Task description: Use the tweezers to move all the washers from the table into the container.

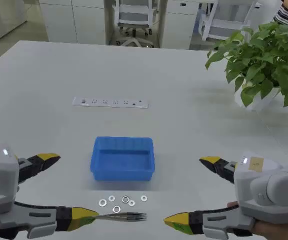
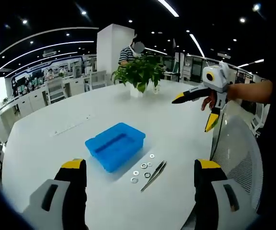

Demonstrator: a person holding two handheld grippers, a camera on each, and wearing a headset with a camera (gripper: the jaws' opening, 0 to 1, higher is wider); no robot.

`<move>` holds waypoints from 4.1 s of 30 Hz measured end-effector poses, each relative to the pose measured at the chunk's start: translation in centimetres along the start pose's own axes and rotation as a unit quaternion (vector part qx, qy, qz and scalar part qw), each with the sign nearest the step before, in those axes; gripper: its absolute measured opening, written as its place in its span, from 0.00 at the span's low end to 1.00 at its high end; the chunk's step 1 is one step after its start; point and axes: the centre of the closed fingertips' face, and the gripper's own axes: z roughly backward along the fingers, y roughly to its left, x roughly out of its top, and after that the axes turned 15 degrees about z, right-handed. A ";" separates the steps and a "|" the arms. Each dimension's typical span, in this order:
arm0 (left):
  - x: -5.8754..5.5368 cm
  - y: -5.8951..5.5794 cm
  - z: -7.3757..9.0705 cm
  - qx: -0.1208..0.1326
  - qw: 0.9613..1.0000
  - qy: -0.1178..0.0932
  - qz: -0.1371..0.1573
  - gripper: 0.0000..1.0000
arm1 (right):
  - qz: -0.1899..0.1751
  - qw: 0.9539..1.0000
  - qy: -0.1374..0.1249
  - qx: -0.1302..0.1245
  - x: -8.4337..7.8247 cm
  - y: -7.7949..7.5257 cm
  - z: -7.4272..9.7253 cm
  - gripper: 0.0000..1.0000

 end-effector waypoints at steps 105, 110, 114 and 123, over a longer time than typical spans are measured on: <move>-1.1 0.8 -2.5 -0.075 0.988 0.095 -0.101 0.72 | 0.113 0.987 0.033 0.112 -1.0 -1.0 -2.3 0.76; -1.9 0.9 -3.0 -0.083 0.984 0.115 -0.112 0.68 | 0.133 0.982 0.036 0.130 -1.0 -0.8 -3.1 0.74; -2.5 0.8 -3.4 -0.089 0.980 0.129 -0.125 0.64 | 0.145 0.979 0.037 0.141 -1.1 -0.6 -3.7 0.69; -3.3 0.9 -4.4 -0.096 0.974 0.149 -0.142 0.52 | 0.180 0.968 0.053 0.165 -1.8 0.1 -5.0 0.57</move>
